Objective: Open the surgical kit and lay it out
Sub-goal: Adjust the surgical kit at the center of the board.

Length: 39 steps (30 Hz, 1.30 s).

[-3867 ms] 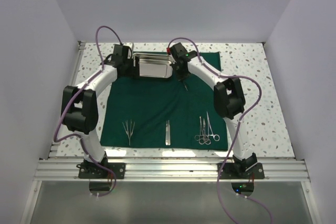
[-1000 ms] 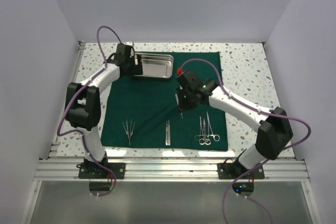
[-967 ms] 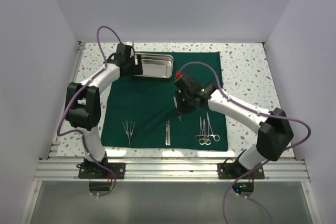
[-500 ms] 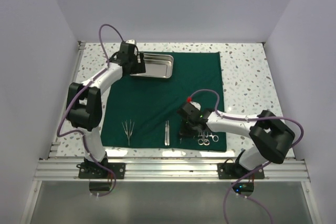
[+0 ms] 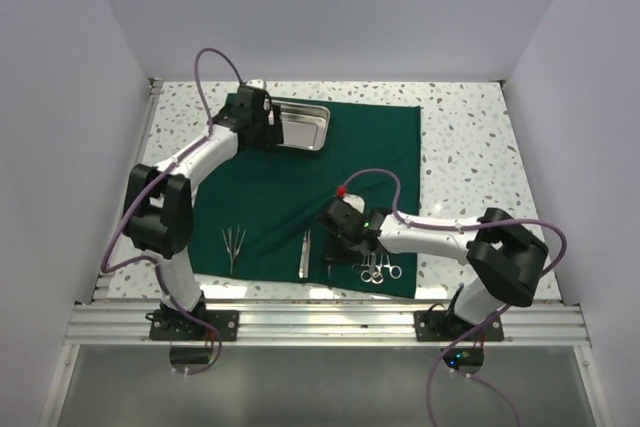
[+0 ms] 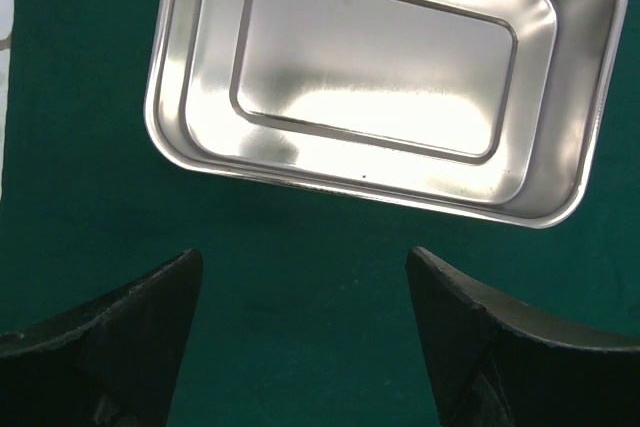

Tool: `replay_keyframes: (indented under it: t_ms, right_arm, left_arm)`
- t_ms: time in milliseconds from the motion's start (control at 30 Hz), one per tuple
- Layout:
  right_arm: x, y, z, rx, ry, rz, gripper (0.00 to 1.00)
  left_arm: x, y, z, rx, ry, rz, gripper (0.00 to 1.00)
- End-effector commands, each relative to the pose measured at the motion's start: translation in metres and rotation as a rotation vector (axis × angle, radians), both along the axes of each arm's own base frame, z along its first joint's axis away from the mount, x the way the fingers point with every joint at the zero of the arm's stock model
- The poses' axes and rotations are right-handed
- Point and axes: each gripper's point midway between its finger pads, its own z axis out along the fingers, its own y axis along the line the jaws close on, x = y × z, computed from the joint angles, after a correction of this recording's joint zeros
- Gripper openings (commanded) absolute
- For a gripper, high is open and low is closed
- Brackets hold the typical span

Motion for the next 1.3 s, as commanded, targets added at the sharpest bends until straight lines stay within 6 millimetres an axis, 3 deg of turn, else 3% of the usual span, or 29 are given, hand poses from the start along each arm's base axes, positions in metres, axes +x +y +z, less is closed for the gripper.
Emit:
replay_keyframes:
  t_ms: [0, 133, 233, 333, 500, 600, 700, 900, 1067, 1267]
  right_arm:
    - [-0.001, -0.031, 0.000, -0.089, -0.020, -0.029, 0.00]
    - [-0.011, -0.069, -0.027, -0.139, 0.010, -0.050, 0.00]
    - [-0.009, -0.073, -0.032, -0.111, 0.003, -0.035, 0.00]
    - [0.000, -0.062, -0.022, -0.104, -0.024, -0.004, 0.00]
    - [0.008, -0.067, -0.010, -0.156, -0.019, -0.021, 0.00]
    - [0.006, -0.088, -0.013, -0.176, -0.001, -0.059, 0.00]
    - [0.001, -0.130, -0.024, -0.209, 0.031, -0.123, 0.00]
    - [0.000, -0.180, -0.027, -0.253, 0.028, -0.167, 0.00]
    - [0.011, -0.174, -0.015, -0.234, -0.011, -0.135, 0.00]
    - [0.051, -0.138, 0.037, -0.132, -0.106, -0.090, 0.00]
  left_arm:
    - [-0.001, 0.007, 0.028, -0.008, -0.064, 0.042, 0.87]
    - [-0.004, 0.010, 0.033, 0.005, -0.069, 0.042, 0.87]
    - [-0.005, 0.011, 0.036, 0.007, -0.072, 0.041, 0.87]
    - [-0.004, 0.010, 0.040, 0.006, -0.072, 0.035, 0.87]
    - [0.000, 0.007, 0.051, -0.005, -0.080, 0.030, 0.87]
    - [0.001, 0.007, 0.058, -0.003, -0.087, 0.028, 0.87]
    - [0.001, 0.008, 0.065, 0.001, -0.095, 0.026, 0.87]
    - [-0.005, 0.012, 0.071, 0.011, -0.101, 0.028, 0.87]
    - [-0.009, 0.012, 0.075, 0.007, -0.104, 0.024, 0.87]
    - [-0.013, 0.012, 0.081, -0.005, -0.114, 0.026, 0.87]
